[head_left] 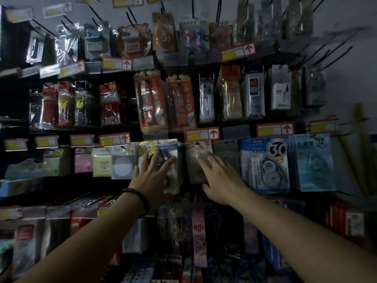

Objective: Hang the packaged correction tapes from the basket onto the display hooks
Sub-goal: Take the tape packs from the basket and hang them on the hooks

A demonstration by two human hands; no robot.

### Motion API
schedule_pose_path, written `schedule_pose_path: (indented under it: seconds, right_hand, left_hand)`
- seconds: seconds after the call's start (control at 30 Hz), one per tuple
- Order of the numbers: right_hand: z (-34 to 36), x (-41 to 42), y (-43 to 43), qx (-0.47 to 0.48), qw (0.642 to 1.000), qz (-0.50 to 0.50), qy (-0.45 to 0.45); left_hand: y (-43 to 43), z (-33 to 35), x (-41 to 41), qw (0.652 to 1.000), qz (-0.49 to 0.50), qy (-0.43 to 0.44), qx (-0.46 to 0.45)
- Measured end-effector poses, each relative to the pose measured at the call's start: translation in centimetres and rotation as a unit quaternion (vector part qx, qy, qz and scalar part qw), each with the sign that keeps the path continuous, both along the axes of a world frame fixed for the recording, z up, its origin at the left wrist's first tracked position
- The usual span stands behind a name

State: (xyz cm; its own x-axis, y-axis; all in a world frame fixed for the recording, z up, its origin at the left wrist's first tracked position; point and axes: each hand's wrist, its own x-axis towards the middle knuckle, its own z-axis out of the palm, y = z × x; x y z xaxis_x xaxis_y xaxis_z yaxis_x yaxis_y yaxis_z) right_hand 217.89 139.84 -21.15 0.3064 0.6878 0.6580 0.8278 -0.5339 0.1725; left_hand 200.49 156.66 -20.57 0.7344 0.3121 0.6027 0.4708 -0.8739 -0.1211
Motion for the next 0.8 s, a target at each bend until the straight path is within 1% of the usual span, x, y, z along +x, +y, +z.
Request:
schedule_pose_path:
  seconds: [0.1,0.23,0.33,0.4,0.5,0.67,0.8]
  right_hand:
    - [-0.7,-0.4,-4.3,0.009,1.000,-0.009,-0.012]
    - [-2.2,1.4,-9.3,0.034,0.998,-0.051,-0.023]
    - [-3.4,3.0,-12.2,0.053,0.995,-0.083,-0.011]
    - [-3.9,3.8,-13.5,0.066,0.993,-0.097,-0.008]
    - [-4.0,5.4,-14.6,0.066,0.992,-0.103,0.021]
    - [-3.5,7.5,-14.3,0.027,0.993,-0.098,0.060]
    - [-2.5,9.5,-13.0,0.000,0.989,-0.115,0.091]
  left_hand:
    - [-1.3,-0.2,0.0,1.000,0.009,-0.001,0.013]
    - [-4.0,-1.4,1.2,0.998,-0.040,-0.024,0.048]
    - [-6.5,-2.3,2.8,0.994,-0.059,-0.003,0.095]
    - [-7.9,-2.9,3.8,0.991,-0.072,0.012,0.109]
    - [-10.1,-3.4,5.5,0.989,-0.096,0.017,0.107]
    - [-12.6,-3.6,8.4,0.988,-0.082,0.087,0.101]
    - [-13.4,-3.8,10.1,0.986,-0.078,0.116,0.095]
